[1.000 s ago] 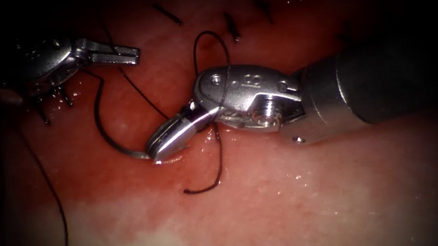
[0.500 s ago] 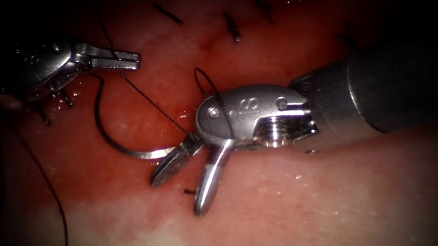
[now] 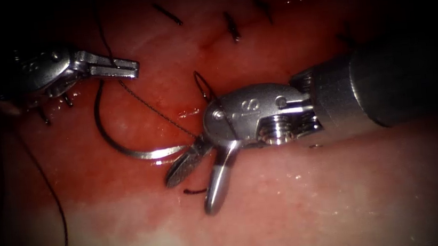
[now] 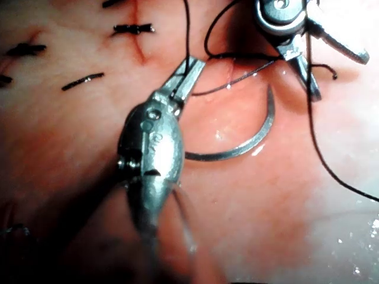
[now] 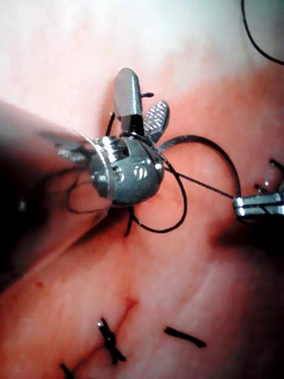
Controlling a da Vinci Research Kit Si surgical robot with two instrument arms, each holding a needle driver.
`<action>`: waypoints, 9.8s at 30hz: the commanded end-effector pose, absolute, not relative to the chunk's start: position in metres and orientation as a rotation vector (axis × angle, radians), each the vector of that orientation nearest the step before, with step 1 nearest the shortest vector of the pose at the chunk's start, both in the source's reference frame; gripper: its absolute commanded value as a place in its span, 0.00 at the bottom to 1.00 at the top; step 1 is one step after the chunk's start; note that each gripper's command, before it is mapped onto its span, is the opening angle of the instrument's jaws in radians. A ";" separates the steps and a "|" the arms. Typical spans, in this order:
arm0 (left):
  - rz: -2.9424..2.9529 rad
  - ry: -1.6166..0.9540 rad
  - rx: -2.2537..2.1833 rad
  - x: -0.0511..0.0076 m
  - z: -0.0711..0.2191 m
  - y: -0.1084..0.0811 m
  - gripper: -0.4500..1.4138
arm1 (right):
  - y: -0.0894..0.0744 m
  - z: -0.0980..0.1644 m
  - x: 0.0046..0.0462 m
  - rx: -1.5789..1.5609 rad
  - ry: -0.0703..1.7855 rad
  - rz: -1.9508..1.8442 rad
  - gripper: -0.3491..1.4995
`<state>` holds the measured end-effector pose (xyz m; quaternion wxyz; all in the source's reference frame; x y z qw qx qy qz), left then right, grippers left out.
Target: Wound Closure
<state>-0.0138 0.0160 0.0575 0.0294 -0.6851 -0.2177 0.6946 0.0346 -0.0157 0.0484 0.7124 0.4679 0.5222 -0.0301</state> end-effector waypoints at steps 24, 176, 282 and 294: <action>2.132 -0.710 -2.130 -0.0154 0.053 0.011 0.00 | -0.011 0.048 0.0339 0.929 1.255 0.050 0.00; 1.847 -2.063 -1.725 -0.0115 0.043 -0.012 0.00 | -0.004 0.055 0.0289 0.752 1.368 0.349 0.00; 2.427 -0.714 -2.252 -0.0123 0.025 -0.001 0.00 | -0.009 0.043 0.0185 0.169 1.330 0.564 0.63; 2.231 -0.613 -2.426 -0.0191 0.023 0.004 0.00 | -0.013 0.044 0.0187 0.147 1.317 0.476 0.69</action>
